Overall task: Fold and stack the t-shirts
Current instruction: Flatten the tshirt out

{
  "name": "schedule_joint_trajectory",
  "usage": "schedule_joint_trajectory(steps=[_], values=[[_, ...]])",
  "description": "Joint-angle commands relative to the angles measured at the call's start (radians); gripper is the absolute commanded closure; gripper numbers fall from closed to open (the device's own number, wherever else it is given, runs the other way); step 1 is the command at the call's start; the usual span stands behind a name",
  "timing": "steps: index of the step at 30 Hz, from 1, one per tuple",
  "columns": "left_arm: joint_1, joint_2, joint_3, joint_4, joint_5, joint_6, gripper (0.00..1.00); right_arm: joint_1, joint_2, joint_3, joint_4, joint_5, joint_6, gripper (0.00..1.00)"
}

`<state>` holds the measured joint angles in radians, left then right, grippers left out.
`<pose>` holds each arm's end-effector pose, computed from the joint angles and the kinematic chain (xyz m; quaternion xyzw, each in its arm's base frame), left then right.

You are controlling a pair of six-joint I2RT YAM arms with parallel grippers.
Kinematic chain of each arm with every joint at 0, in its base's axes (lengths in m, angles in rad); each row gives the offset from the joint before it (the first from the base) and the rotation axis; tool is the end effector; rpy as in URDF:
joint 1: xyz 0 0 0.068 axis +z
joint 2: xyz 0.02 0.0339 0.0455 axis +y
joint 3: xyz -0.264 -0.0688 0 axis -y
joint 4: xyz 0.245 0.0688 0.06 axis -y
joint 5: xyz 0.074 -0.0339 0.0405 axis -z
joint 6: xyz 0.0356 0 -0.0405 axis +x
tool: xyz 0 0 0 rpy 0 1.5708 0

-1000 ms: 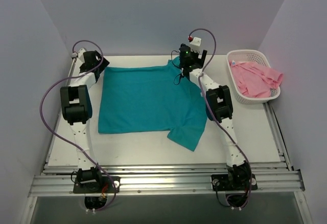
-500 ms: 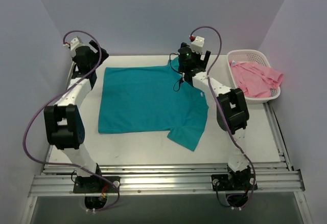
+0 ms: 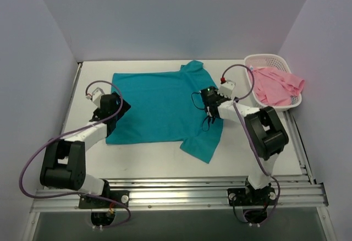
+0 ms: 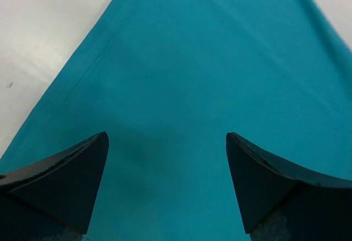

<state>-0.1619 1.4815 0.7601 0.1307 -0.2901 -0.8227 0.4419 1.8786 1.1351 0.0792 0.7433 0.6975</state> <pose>0.3074 -0.0399 0.1995 -0.3476 0.8038 -0.1077 0.4707 0.3717 0.1492 0.1816 0.2645 0.8106 -0.0549 0.5197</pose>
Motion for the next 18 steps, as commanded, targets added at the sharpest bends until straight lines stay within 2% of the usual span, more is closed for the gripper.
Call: schedule_joint_trajectory(steps=[1, 4, 8, 11, 18], values=[[-0.005, -0.118, -0.083, 0.07, -0.031, -0.09, 0.03, 0.046, -0.205, -0.148, -0.071, -0.007, 0.174, 0.0], [-0.043, -0.173, -0.159, 0.101, -0.046, -0.133, 0.02, 0.087, -0.341, -0.251, -0.128, -0.025, 0.232, 0.0], [-0.091, -0.242, -0.22, 0.104, -0.063, -0.153, 0.02, 0.179, -0.582, -0.358, -0.223, 0.027, 0.296, 0.0], [-0.099, -0.291, -0.272, 0.113, -0.066, -0.161, 0.02, 0.182, -0.717, -0.449, -0.223, 0.007, 0.298, 0.0], [-0.107, -0.3, -0.3, 0.103, -0.063, -0.144, 0.0, 0.184, -0.822, -0.5, -0.234, -0.091, 0.241, 0.02]])
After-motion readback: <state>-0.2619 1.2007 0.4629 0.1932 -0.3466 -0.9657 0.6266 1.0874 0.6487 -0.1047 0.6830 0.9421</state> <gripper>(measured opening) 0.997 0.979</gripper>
